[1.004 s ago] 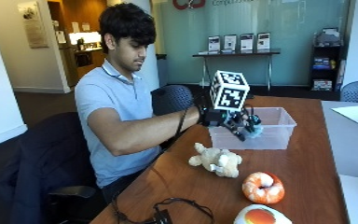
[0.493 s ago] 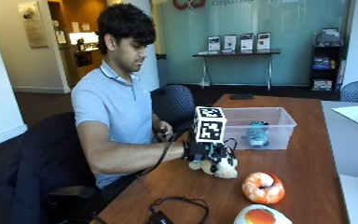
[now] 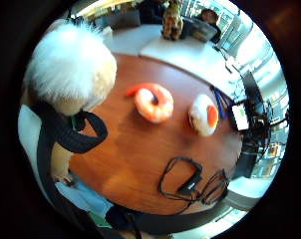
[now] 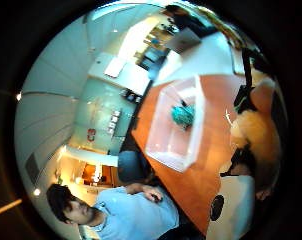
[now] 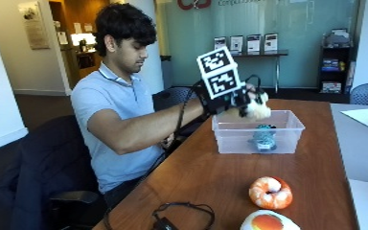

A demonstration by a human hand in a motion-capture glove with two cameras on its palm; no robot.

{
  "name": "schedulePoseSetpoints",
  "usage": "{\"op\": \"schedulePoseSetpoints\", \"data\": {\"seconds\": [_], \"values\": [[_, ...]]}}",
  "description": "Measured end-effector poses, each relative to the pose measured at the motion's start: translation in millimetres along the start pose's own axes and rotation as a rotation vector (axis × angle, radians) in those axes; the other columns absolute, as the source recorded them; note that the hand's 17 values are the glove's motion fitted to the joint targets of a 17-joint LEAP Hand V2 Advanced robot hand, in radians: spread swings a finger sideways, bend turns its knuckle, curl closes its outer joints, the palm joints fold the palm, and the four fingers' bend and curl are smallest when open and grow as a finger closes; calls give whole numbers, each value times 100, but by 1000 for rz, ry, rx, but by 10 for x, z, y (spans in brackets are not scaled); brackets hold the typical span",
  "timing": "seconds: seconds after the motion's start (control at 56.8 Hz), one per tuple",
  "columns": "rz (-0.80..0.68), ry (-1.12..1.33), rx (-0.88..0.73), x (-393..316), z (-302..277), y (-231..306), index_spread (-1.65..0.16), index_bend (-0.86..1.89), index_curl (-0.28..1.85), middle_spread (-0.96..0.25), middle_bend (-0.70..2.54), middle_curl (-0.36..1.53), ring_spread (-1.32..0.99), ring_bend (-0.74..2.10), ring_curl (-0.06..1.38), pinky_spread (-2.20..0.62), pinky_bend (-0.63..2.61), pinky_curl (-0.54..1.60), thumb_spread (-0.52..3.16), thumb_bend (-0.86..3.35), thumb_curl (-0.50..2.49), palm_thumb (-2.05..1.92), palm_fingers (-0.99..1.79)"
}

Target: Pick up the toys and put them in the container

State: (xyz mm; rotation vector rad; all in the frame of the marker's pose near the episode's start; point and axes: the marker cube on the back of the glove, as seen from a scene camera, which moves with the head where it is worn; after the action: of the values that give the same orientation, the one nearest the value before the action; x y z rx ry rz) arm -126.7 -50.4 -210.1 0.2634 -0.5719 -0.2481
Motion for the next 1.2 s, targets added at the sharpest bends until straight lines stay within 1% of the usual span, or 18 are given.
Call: {"op": "schedulePoseSetpoints", "data": {"seconds": [0.07,0.141,0.317,0.423,0.476,0.529,0.581,0.67,0.722,0.775,0.863,1.004,1.11,1.145,1.198], "values": [[-62,-37,6,-318,-114,-217,-15,69,52,-2,17,21,-9,70,35,-33,115,37,109,37,71,75,55],[-145,-43,-27,-711,-108,-406,-15,70,54,-2,15,21,-9,68,35,-32,116,38,107,36,73,75,53],[-292,-43,-167,-1414,253,-565,-15,68,56,-1,17,21,-9,68,36,-32,117,37,104,33,77,75,52],[-283,26,-345,-1541,546,-518,-15,65,57,-1,15,22,-9,65,36,-32,121,38,104,31,78,75,46],[-260,76,-396,-1491,613,-488,-17,58,56,0,13,21,-8,57,35,-32,132,41,110,32,77,73,32],[-239,119,-387,-1371,618,-468,-21,45,53,1,12,21,-6,55,35,-32,143,44,121,28,72,63,20],[-208,135,-368,-1206,578,-455,-24,40,51,2,14,20,-5,53,33,-31,146,43,128,23,67,52,19],[-125,132,-338,-860,467,-449,-27,38,47,2,17,21,-4,50,31,-28,140,41,136,19,62,43,19],[-37,182,-334,-568,437,-453,-29,37,47,2,18,22,-3,49,31,-27,136,40,139,19,60,42,20],[103,238,-342,-172,474,-467,-30,37,47,2,21,23,-3,47,30,-25,130,38,144,19,58,42,17],[298,314,-409,520,649,-412,-32,33,46,1,25,26,-2,42,29,-19,124,36,149,20,55,42,10],[483,403,-572,1425,1081,-160,-33,25,43,2,22,28,0,29,26,-7,119,34,156,24,53,45,-9],[546,400,-636,1886,1298,16,-34,18,41,2,14,27,1,17,23,-2,117,33,159,25,51,45,-16],[537,394,-623,1952,1328,31,-34,18,40,2,13,27,2,16,23,-1,117,33,159,25,50,45,-15],[513,390,-556,1978,1347,17,-34,16,39,2,13,26,2,16,22,-1,118,33,163,28,49,44,-14]]}}
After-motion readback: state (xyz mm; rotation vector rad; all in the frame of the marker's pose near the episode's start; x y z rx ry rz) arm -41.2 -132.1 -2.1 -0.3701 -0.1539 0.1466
